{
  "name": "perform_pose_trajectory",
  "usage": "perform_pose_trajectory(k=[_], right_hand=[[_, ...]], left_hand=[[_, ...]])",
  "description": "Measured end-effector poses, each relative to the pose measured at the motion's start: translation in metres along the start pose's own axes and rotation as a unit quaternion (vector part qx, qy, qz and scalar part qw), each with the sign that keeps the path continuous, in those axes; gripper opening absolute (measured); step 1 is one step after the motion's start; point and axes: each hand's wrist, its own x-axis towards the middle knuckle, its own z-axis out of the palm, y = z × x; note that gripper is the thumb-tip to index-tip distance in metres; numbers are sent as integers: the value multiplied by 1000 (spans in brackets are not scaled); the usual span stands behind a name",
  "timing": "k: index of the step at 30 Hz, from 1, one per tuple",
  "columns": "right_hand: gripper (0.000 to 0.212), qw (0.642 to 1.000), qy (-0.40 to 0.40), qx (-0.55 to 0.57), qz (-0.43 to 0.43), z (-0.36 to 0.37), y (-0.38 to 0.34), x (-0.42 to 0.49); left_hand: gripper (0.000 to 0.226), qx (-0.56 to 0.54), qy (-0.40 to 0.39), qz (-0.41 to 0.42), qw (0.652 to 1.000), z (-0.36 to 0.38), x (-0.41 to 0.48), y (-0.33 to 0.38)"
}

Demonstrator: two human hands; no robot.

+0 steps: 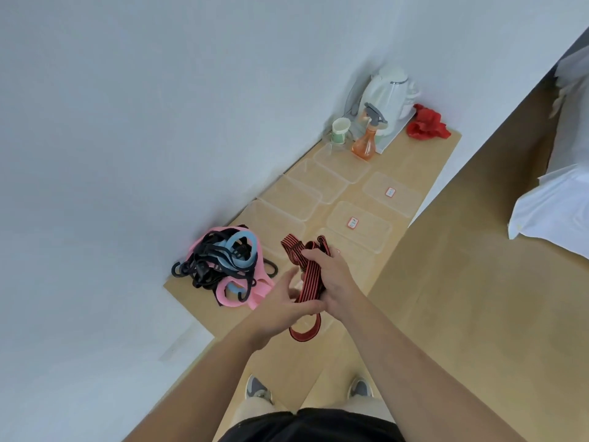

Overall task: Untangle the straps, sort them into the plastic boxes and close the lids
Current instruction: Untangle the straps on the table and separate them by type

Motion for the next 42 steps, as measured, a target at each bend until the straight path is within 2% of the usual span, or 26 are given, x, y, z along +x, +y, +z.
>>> perform_pose_trajectory(k=[2,4,6,9,12,17,20,23,25,27,30,34,36,38,40,42], right_hand=[[21,999,-27,27,10,-18,-8,0],[24,998,-53,20,12,-41,-18,1],[25,997,-74,-4,4,-68,-28,5],[22,994,-105,-27,9,-108,-43,10],[19,986,-143,-70,40,-137,-53,15],[14,948,-202,-248,5,-162,-69,21],[8,910,-218,-349,-45,-168,-72,30],[6,882,-210,-413,-82,-165,-71,46],[5,866,-204,-445,-99,-160,-70,60],[6,845,-203,-481,-113,-153,-68,76],[11,828,-194,-512,-125,-140,-68,103],[7,850,-158,-485,-133,-121,-68,133],[9,850,-150,-482,-148,-115,-65,140],[15,832,-174,-507,-140,-114,-54,144],[27,807,-207,-536,-138,-115,-43,149],[39,762,-215,-591,-154,-113,-39,157]], left_hand=[[69,-62,-19,-50,997,21,5,-1],[35,-93,-39,-64,993,41,9,3],[26,-95,-33,-71,992,59,13,9],[28,-24,5,-81,996,80,23,18],[29,92,41,-80,992,96,32,26],[20,189,101,-81,973,121,45,35],[34,174,118,-91,973,122,55,41],[54,88,108,-117,983,112,61,46],[55,14,111,-125,986,100,63,48],[52,-58,147,-119,980,87,67,43],[53,-198,262,-58,943,77,85,30],[50,-281,409,17,868,73,132,14],[45,-242,484,0,841,75,156,10],[36,-157,527,-29,835,84,176,10],[29,-78,541,-26,837,94,190,12],[32,-8,535,-33,844,100,195,13]])
